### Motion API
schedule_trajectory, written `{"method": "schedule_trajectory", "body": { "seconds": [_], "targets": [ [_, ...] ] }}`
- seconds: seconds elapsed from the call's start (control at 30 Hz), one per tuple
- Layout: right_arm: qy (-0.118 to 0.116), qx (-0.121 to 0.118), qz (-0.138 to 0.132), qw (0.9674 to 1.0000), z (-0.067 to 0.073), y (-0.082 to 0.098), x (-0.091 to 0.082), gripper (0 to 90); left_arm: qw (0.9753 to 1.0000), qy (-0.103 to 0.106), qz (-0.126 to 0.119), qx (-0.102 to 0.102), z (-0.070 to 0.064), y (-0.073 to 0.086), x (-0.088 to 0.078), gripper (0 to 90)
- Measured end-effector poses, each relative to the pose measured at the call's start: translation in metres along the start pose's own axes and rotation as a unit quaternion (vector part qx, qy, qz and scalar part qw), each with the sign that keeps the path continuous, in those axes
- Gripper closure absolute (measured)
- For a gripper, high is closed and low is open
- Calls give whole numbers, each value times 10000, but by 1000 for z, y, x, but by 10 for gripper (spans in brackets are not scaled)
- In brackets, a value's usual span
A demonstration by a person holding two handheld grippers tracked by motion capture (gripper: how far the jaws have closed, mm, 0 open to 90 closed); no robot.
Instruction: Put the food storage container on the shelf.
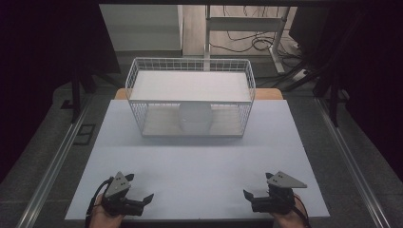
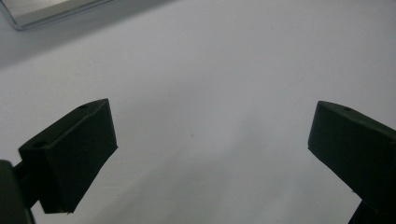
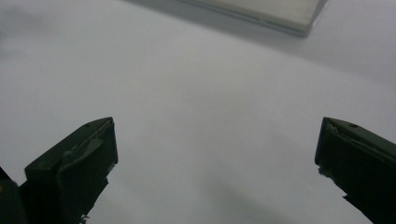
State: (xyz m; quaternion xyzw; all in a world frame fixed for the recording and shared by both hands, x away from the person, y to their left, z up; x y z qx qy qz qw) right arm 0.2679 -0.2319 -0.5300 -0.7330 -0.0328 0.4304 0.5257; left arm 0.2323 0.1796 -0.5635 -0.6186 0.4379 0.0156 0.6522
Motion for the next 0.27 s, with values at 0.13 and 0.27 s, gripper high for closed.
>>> {"method": "schedule_trajectory", "body": {
  "seconds": [0.13, 0.27],
  "targets": [
    [32, 24, 413, 9991, 0, 16, 3, 0, 9999, -10, 149, 11, 0, 3, 3, 6],
    [64, -46, 489, 9988, 0, 17, 5, 0, 9998, -31, 178, 67, 1, 3, 4, 5]
  ]
}}
Point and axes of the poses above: each handheld gripper's, and its own axes: x roughly forward along the jaws, y roughly out of its underside, z roughly to its left, the point moved 6 cm from there along x, roughly forward along the jaws, and after that the axes turned 6 degrees about -x, right-handed, at the moved point
